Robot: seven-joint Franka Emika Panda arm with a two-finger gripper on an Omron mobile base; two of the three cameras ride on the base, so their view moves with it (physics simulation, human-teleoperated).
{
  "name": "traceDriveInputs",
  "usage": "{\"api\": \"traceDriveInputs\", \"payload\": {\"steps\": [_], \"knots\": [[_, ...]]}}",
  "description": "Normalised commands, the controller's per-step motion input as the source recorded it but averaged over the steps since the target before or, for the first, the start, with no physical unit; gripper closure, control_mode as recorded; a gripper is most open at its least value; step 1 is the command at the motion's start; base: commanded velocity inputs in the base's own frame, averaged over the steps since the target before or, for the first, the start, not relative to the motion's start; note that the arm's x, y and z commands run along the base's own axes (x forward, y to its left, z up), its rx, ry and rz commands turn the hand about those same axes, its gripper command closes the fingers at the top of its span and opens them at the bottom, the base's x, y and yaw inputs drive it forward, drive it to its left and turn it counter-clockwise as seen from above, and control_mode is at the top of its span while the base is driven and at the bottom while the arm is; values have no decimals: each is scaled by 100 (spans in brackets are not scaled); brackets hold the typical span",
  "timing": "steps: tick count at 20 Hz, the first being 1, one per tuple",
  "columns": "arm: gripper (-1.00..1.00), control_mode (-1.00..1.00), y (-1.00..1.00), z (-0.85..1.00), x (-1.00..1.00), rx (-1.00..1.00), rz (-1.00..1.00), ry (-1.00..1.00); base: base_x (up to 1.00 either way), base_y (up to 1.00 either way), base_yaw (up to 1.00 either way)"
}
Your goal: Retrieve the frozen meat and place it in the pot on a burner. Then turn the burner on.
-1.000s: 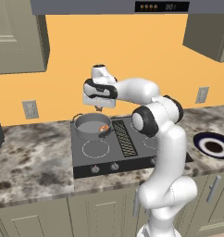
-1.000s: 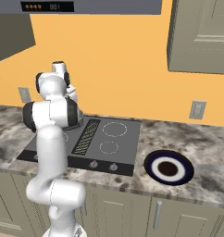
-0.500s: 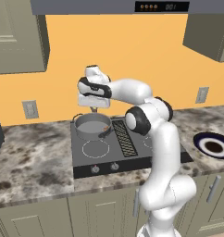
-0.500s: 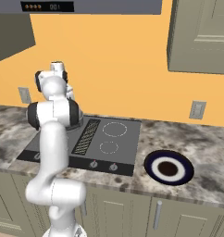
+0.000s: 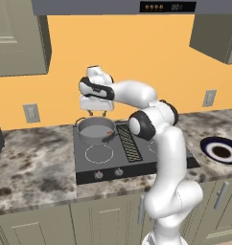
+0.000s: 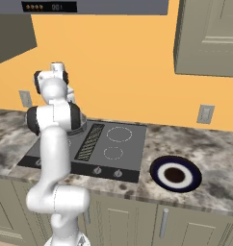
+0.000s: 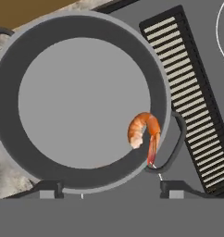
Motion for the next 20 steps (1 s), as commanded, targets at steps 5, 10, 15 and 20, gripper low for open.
{"api": "traceDriveInputs", "payload": {"steps": [5,10,15,20], "knots": [[-100,-100,-22,0,-99,0,-7,-13,0,0,0],[-100,-100,-6,0,-99,0,-5,-11,0,0,0],[-100,-100,0,0,-75,5,-9,0,0,0,0],[-100,-100,0,0,-50,1,-6,5,0,0,0]]}}
